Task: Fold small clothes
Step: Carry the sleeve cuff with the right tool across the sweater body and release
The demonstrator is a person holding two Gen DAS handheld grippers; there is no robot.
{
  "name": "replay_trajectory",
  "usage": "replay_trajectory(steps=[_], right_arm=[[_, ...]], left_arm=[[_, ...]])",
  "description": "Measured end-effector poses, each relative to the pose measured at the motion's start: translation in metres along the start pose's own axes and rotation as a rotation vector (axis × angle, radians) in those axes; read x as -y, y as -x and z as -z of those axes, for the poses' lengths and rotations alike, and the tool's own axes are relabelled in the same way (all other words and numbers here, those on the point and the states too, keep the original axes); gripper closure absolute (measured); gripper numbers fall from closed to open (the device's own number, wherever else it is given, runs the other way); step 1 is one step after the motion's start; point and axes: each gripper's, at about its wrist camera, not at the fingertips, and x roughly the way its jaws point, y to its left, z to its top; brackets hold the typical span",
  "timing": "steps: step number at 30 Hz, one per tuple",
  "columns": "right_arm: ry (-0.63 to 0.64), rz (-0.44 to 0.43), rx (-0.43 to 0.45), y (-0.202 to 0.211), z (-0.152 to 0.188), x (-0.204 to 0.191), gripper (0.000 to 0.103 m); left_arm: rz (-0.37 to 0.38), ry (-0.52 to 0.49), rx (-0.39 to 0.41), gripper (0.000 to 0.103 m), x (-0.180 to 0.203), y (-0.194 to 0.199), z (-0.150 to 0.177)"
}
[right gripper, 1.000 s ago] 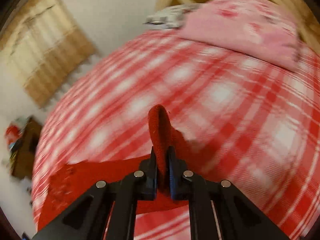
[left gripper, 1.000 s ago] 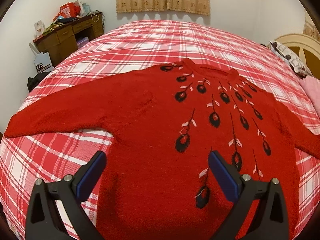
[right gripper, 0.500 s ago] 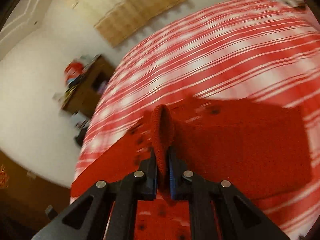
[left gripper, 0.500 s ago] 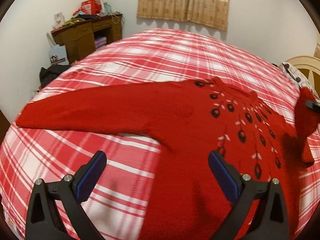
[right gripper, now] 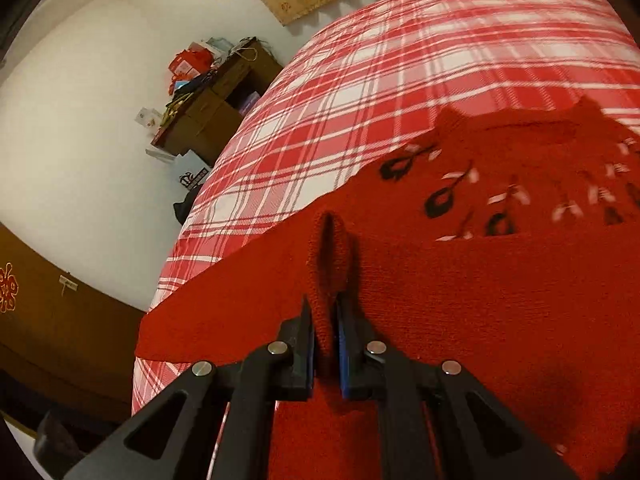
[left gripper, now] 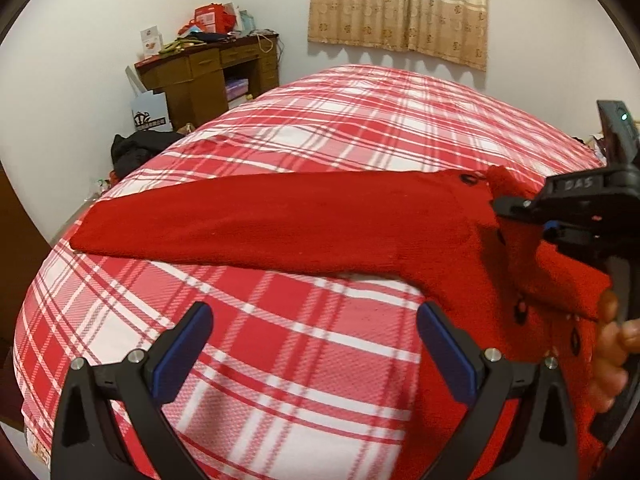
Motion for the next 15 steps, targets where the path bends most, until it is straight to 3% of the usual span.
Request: replay_trajectory(steps=[2,5,9,12,15], right_arm=[[0.006,-0.041,-0.021,-0.011,0.004,0.002,0.089],[0.01,-0.094,-0.084,-0.019,0.007,0.002,0.067],[0.022,-0.183,-0.045,0.013,0.013,0.006,0.064],[0.032,-0.141,0.018,0.044,0.017,0.018,0.064],[0.106,-0.02,0.029,0.064,0.025,0.029,0.064]], left_arm=[[-0.001,0.007,-0.007,0.0,-0.003,-0.003,0.0],[-0.002,0.013,-0.022,0.0,-0.004,-0.007,0.001],[0.001,0.004,-0.027,0.0,-0.002,-0.009,0.002],[0.003,-0.003,-0.025,0.0,0.002,-0.01,0.001],[0.016,-0.016,-0.022,0.0,0.011,-0.009,-0.002]])
